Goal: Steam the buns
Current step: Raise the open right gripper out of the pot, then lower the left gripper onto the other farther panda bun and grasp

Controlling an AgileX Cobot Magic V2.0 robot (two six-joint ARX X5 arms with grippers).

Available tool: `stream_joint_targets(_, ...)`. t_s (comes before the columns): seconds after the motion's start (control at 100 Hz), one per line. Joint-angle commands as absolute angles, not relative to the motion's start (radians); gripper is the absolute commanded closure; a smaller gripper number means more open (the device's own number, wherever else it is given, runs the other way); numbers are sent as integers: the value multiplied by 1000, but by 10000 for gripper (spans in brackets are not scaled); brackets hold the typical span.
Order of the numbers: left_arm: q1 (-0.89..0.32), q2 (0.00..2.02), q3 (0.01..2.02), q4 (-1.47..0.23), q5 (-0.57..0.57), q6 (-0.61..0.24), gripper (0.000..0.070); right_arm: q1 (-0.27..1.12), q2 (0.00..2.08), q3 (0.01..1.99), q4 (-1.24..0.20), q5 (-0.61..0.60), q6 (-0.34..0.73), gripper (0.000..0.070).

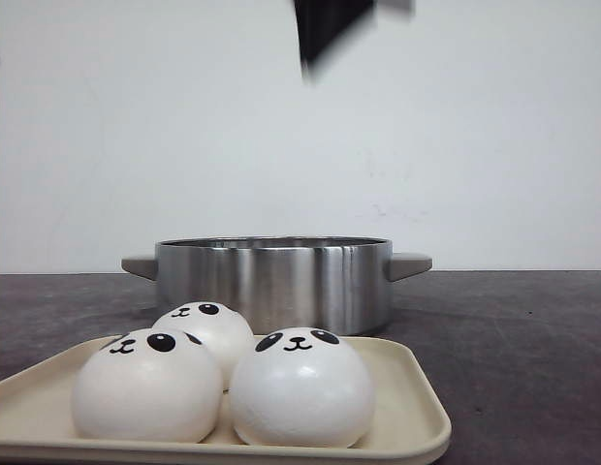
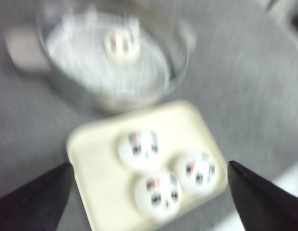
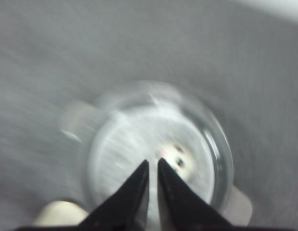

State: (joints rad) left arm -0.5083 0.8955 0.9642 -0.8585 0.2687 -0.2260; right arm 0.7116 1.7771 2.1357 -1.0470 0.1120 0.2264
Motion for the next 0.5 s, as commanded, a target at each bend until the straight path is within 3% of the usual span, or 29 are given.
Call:
stream_joint_targets(0.0, -543, 980, 979, -857, 290, -229, 101, 765, 1698, 2161, -1048, 149, 207, 684)
stream_joint_targets(0.26, -646, 1289, 979, -775, 241, -229, 96, 1003, 1427, 2161, -1051, 393, 237, 684)
stream_joint_targets(0.49, -656, 1459, 979, -664, 205, -229, 98, 1069, 1342, 2161, -1078, 480, 276, 684)
